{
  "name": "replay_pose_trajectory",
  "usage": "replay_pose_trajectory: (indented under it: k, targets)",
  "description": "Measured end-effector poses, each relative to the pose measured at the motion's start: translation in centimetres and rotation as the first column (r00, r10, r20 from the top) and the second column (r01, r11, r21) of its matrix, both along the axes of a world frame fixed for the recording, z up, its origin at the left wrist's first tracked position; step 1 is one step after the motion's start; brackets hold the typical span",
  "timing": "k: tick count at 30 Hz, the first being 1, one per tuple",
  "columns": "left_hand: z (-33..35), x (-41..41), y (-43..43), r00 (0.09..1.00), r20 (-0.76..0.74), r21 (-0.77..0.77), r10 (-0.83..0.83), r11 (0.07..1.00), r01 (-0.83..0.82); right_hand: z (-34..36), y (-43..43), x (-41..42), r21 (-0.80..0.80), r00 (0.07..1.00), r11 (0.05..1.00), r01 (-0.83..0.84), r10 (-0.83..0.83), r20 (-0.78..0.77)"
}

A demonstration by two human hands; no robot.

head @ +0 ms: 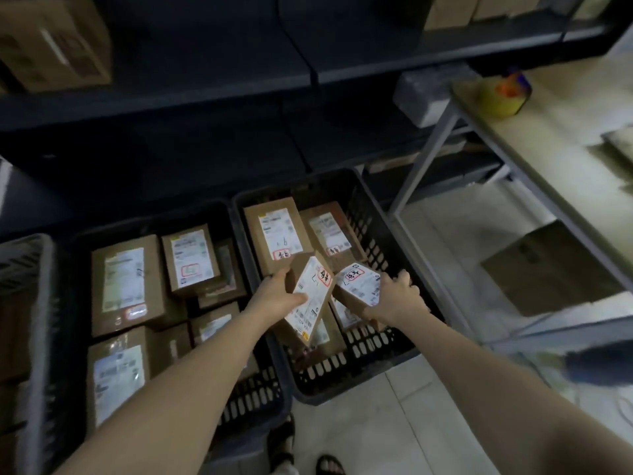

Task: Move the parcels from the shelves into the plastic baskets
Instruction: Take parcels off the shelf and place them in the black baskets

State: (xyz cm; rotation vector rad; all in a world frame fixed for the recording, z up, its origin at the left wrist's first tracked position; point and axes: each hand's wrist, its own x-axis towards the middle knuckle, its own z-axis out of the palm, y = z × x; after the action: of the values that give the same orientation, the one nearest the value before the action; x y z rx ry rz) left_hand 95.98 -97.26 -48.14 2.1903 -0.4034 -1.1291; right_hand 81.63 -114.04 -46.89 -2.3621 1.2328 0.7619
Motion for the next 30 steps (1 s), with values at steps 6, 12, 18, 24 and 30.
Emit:
replay_pose_trajectory:
  k: [6,12,18,24,30]
  targets:
    - [-6.7,-0.7,-3.3,0.99,-0.133,0.098,0.051,0.994,-0.038,-6.0,-1.2,0.1,0.096,0.973,0.968,0.23,-0.232,0.009]
    - [-11.2,-3.9,-4.3,0.934,-0.247,0.166,0.26,0.96,-0.224,-10.1,-0.8,0.0,0.192,0.943,0.93,0.314,-0.329,0.051]
    - [-12.8,-5.1,-4.1,0.903,-0.19,0.216,0.385,0.914,-0.345,-12.8,0.3,1.0,0.265,0.974,0.951,0.162,-0.198,0.114]
    - [-12.9,-6.8,-5.0,0.961,0.087,0.26,0.264,0.925,-0.278,-15.1,1.0,1.9,0.331,0.959,0.94,0.087,-0.169,0.226]
    - [-12.3,-9.2,-5.3,0.945,0.328,0.341,-0.009,0.934,-0.109,-16.1,-1.2,1.6,0.347,0.967,0.938,-0.028,-0.063,0.248]
